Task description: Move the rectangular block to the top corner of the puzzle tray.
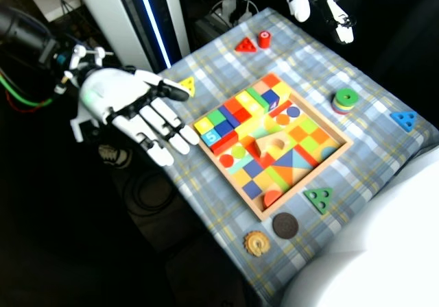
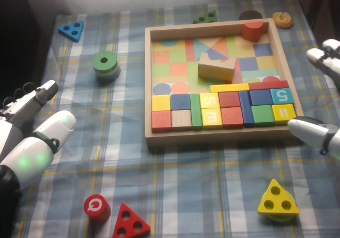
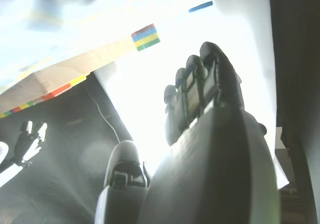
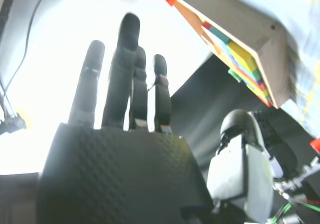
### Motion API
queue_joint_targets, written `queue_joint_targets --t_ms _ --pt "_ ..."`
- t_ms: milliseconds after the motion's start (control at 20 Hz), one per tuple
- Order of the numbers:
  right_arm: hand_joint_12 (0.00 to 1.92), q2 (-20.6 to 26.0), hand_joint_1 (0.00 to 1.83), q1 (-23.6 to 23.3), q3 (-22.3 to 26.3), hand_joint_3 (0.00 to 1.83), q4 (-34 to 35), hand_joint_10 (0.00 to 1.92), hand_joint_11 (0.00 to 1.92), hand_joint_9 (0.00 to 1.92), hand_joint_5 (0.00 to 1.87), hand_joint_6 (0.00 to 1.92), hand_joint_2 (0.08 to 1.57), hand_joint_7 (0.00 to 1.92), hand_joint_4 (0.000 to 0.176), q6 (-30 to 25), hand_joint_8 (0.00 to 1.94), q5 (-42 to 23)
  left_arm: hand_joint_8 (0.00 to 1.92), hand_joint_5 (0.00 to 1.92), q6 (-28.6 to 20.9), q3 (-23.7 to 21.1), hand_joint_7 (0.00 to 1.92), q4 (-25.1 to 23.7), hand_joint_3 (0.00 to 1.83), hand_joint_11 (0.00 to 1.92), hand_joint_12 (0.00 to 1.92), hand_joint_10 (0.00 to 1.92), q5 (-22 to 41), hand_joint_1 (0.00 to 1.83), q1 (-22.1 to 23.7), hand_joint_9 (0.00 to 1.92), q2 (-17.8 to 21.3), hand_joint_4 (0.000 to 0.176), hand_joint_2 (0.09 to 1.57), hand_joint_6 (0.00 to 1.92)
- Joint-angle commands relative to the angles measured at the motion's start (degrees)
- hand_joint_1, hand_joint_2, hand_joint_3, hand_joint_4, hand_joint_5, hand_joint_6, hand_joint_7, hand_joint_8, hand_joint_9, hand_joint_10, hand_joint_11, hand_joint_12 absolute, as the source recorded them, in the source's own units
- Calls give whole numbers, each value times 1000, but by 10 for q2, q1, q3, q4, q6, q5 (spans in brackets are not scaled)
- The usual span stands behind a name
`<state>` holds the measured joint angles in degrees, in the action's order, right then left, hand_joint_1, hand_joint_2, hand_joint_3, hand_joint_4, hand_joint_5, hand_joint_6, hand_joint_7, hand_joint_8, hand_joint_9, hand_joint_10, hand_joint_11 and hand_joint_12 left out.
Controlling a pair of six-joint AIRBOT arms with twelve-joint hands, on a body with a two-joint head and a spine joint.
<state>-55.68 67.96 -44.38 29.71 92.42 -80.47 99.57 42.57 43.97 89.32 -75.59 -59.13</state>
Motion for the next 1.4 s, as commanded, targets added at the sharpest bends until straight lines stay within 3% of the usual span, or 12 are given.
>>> queue_joint_targets --t_ms 0,100,250,300,400,550,750,950,1100,1250,1300,1350 --pt "755 5 0 -9 -4 1 -25 2 0 301 395 1 1053 375 12 -1 1 -52 2 326 -3 4 271 -25 0 0 454 3 63 0 4 204 -3 39 1294 2" --pt "756 7 0 -17 -10 4 -34 6 0 310 377 1 1073 352 5 -6 1 -30 1 327 -3 5 272 -26 0 0 566 4 61 0 4 217 -3 44 1285 1" --pt "1494 9 0 -18 -37 1 -62 230 84 595 481 11 1093 657 46 -92 23 -2 1 336 -3 5 274 -26 0 0 554 3 60 0 4 220 -3 42 1285 2" --pt "1565 9 66 -19 -42 0 -65 802 295 561 560 9 1146 780 0 -104 58 1 0 337 -3 5 275 -26 0 0 547 0 60 0 4 214 -3 44 1280 2" --pt "1777 11 118 -27 -49 0 -79 1419 395 460 613 1 1174 782 0 -115 227 13 0 340 -3 5 271 -26 0 0 543 0 57 16 4 212 -3 50 1278 2" --pt "1830 14 148 -43 -58 1 -104 1408 230 353 582 0 1189 616 0 -115 516 43 2 345 -3 5 284 -26 0 0 607 2 56 35 4 220 -3 54 1266 1" --pt "1448 15 461 -82 -78 0 -148 592 0 352 557 0 1219 614 0 -115 43 96 2 332 -3 5 257 -26 3 0 564 1 55 25 4 205 -3 40 1287 0" --pt "1088 15 288 -109 -88 0 -175 242 0 290 407 0 1132 437 52 -115 0 127 2 326 -3 7 250 -30 0 0 512 1 51 0 4 202 -3 60 1276 1" --pt "1203 15 179 -124 -95 0 -190 117 0 392 281 0 1087 423 78 -115 1 141 4 331 -3 7 255 -31 0 0 504 6 51 0 4 212 -3 75 1269 4" --pt "1481 19 476 -143 -99 0 -205 175 0 591 200 1 1094 607 89 -115 34 150 4 327 -3 6 253 -30 0 0 495 0 51 0 4 209 -3 72 1269 2" --pt "1881 19 809 -150 -102 2 -210 1640 909 1113 179 7 1093 1039 40 -115 1245 156 3 329 -3 6 259 -30 1 0 554 2 51 19 4 214 -4 69 1275 2" --pt "1881 19 809 -153 -103 2 -212 1640 909 1113 179 7 1093 1039 40 -115 1245 158 3 329 -3 6 259 -30 1 0 554 2 51 19 4 214 -4 69 1275 2"
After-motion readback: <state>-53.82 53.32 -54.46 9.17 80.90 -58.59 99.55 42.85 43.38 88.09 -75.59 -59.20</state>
